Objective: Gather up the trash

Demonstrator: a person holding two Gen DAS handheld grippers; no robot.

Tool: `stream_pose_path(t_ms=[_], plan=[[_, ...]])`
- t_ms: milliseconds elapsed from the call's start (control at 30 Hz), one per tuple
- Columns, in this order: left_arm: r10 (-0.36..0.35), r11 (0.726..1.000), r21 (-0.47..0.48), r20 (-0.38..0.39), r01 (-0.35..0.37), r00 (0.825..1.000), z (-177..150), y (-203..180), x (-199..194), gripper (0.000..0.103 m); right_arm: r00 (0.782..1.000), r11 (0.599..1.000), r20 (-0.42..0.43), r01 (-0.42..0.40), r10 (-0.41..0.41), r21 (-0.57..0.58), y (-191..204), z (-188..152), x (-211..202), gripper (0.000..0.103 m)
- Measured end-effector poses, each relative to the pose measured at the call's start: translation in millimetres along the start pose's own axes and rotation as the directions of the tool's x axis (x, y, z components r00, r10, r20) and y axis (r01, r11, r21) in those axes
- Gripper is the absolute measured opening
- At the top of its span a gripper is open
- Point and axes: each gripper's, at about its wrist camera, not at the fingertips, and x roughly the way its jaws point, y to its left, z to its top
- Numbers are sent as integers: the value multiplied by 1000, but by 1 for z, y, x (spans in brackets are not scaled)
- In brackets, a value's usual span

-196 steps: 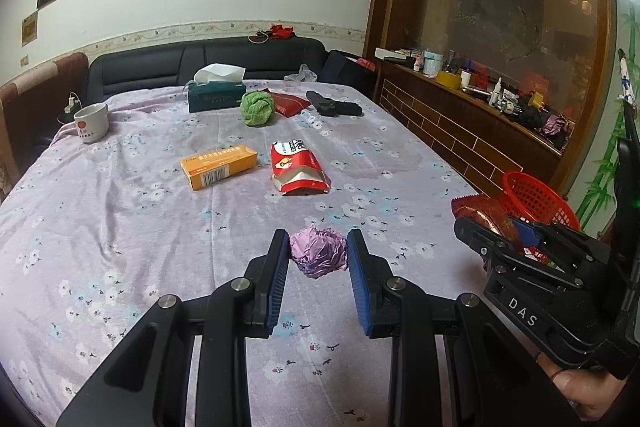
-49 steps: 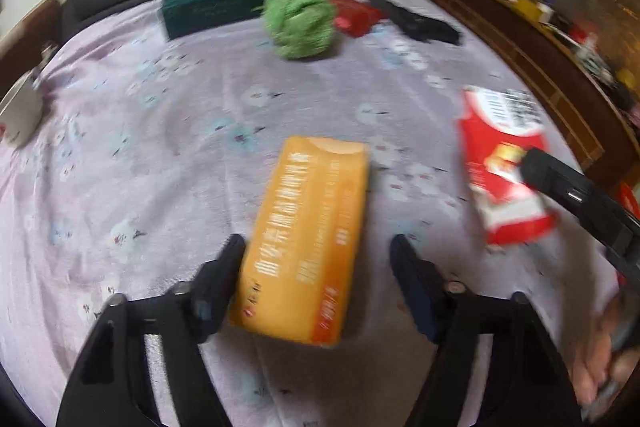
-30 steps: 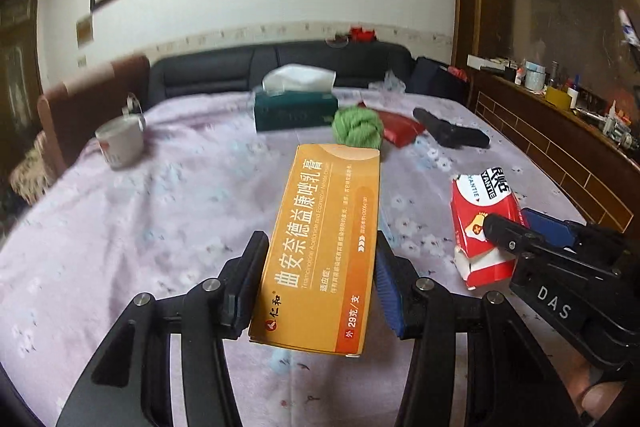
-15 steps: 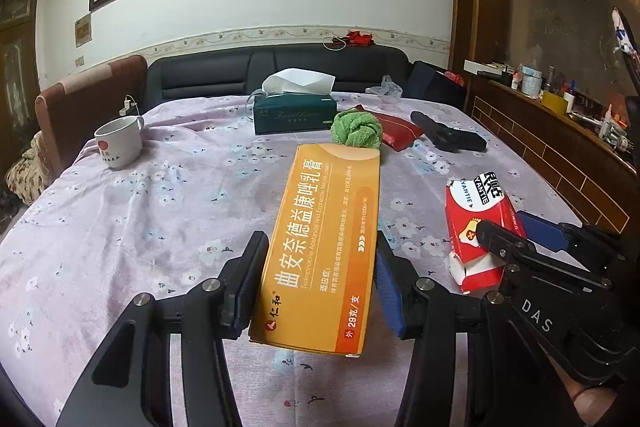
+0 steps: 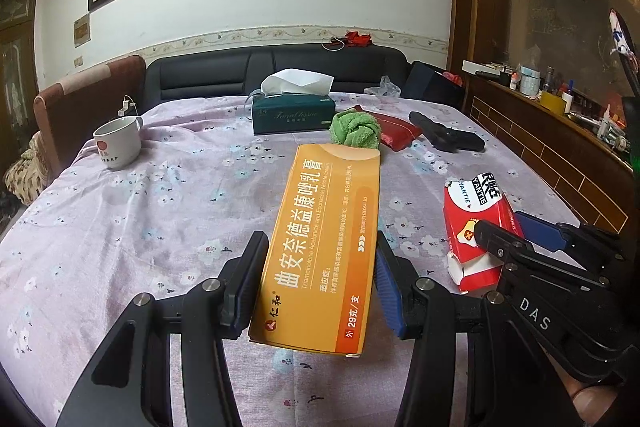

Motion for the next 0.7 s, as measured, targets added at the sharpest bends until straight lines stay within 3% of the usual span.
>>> stream_pose_path(t_ms=[700], plan=[[-1, 1000, 7, 14, 1, 1000, 2, -2, -6, 50, 1000, 1000, 1, -5, 5, 7, 0, -1, -1, 40]])
